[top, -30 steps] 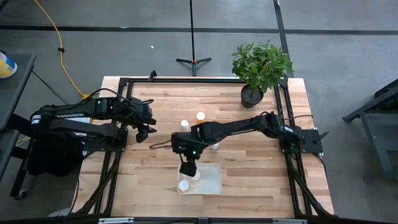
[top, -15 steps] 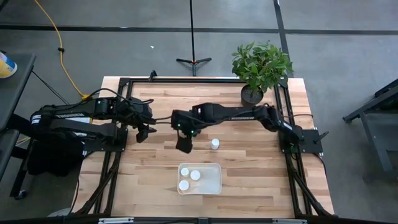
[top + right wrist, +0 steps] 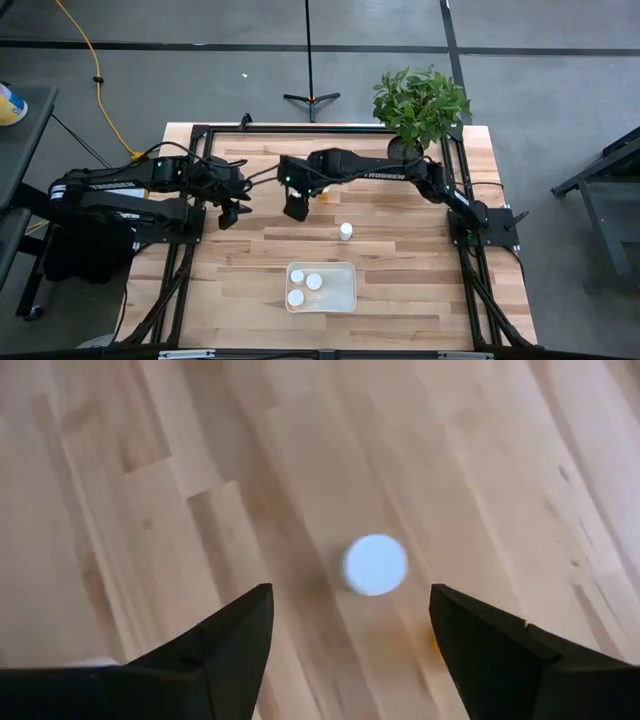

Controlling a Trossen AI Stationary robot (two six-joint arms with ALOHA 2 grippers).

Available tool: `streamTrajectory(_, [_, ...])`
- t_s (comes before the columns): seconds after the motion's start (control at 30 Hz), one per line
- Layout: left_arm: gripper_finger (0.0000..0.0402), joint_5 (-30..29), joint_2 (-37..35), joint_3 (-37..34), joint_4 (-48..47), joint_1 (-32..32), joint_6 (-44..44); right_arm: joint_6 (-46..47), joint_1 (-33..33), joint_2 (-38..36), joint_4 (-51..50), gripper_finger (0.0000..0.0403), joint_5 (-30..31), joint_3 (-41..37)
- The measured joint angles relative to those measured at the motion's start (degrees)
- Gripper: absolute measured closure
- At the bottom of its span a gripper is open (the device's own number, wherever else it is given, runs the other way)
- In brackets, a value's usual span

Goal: Pick and place pill bottles into a basket
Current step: Put the left white pill bottle in the white bin

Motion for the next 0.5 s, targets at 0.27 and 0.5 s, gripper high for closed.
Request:
streamTrajectory(0.27, [0.0186, 0.09, 0.5, 0.0, 0.21, -0.02, 2.96, 0.2, -2.71, 0.0, -1.12, 0.0143, 1.72, 0.0])
streamTrajectory(0.5, [0.0186, -0.01, 0.49, 0.0, 0.22, -0.02, 4.21, 2.39, -4.38, 0.44, -1.12, 0.0143, 0.14, 0.04])
